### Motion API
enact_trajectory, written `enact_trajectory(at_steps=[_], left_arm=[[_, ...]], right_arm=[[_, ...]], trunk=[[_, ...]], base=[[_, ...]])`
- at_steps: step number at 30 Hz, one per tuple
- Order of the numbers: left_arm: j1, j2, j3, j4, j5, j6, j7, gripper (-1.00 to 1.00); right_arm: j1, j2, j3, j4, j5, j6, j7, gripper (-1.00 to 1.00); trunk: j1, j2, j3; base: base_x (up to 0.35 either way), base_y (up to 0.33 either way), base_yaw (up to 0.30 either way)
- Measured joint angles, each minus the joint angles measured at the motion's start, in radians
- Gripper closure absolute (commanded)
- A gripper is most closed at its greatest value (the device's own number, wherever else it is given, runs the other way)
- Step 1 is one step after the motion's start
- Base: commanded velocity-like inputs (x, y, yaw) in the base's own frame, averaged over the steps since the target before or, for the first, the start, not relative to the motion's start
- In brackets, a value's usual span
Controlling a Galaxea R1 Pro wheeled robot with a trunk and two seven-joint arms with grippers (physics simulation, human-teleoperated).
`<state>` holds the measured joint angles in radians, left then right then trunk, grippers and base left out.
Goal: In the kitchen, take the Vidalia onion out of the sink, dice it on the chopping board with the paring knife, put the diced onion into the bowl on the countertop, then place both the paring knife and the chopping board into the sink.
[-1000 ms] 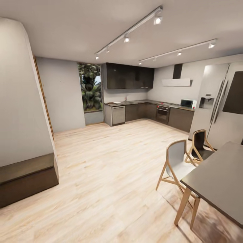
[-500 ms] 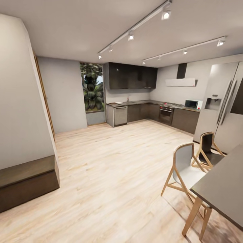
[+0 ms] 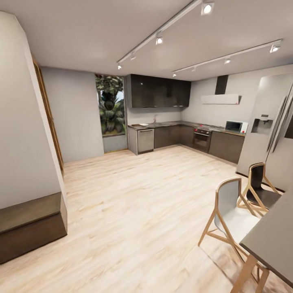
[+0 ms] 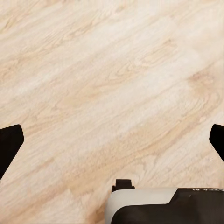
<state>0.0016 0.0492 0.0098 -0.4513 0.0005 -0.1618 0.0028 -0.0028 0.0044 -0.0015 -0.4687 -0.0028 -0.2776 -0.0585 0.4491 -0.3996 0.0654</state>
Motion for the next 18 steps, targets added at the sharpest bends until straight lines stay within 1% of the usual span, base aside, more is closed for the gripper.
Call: enact_trajectory(at_steps=[6,11,18], left_arm=[[0.0,-0.003,-0.001,-0.001,-0.001,0.0,-0.001,-1.0],[0.0,0.004,-0.001,-0.012,-0.002,0.0,0.0,-1.0],[0.0,0.003,-0.001,-0.014,-0.002,0.0,-0.001,-1.0]], right_arm=[[0.0,0.0,0.0,0.0,0.0,0.0,0.0,-1.0],[0.0,0.0,0.0,0.0,0.0,-0.001,0.0,-1.0],[0.0,0.0,0.0,0.0,0.0,-0.001,0.0,-1.0]], trunk=[[0.0,0.0,0.0],[0.0,0.0,0.0],[0.0,0.0,0.0]], base=[[0.318,0.0,0.0],[0.318,0.0,0.0],[0.318,0.0,0.0]])
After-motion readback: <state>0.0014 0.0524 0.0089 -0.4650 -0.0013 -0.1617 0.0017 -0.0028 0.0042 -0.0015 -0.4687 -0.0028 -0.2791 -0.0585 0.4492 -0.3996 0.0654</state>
